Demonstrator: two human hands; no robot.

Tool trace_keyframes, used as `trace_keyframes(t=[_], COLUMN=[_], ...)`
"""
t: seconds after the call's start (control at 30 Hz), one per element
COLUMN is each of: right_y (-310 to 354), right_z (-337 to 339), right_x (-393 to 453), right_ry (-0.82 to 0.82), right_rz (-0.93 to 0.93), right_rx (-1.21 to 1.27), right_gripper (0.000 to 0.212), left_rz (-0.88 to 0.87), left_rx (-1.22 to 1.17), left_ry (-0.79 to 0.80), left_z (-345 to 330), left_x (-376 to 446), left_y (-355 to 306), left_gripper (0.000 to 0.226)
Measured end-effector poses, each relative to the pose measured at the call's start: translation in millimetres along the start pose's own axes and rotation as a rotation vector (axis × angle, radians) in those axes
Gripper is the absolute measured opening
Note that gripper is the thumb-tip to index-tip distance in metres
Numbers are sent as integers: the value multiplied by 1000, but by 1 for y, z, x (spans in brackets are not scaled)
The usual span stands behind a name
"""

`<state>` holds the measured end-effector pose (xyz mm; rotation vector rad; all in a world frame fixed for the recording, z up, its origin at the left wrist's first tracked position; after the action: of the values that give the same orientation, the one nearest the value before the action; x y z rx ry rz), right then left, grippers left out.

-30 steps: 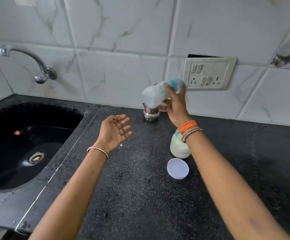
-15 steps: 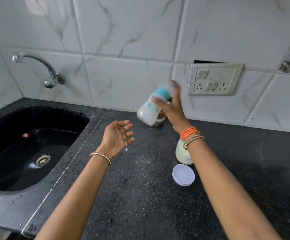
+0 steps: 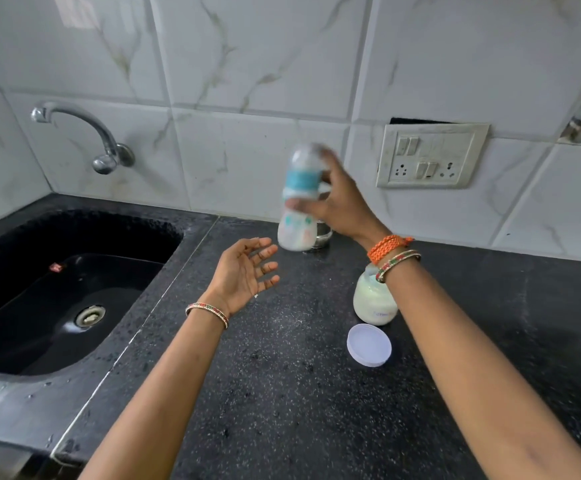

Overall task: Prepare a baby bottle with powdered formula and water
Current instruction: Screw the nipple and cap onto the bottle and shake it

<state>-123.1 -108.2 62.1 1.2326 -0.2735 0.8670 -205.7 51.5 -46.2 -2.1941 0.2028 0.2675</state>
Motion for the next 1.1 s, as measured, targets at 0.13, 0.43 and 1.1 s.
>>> trace_keyframes(t=[0.13,0.43,1.1], right_y=[5,25,44], right_z=[-15,-32,4], right_x=[-12,-33,-30], right_ry=[-31,244,-336], right_rz=[21,50,-19], right_rx=[-24,-235,12], right_gripper=[86,54,45], left_rz=[86,134,117], left_rx=[37,-79,167], left_ry=[238,376,-233], left_z=[-21,-38,-7], left_x=[-4,-9,0], left_y=[-1,3,-11], left_gripper=[64,66,21])
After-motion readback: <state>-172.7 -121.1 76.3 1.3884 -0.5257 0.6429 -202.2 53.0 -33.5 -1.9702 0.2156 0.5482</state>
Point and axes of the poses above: each hand's wrist, its own x-axis towards the middle knuckle, its own z-axis out of the back of the hand, y = z × x, the point moved 1 cm from there along x, towards the middle knuckle, and after that the axes turned 9 degrees about z, right-handed, at the moved point
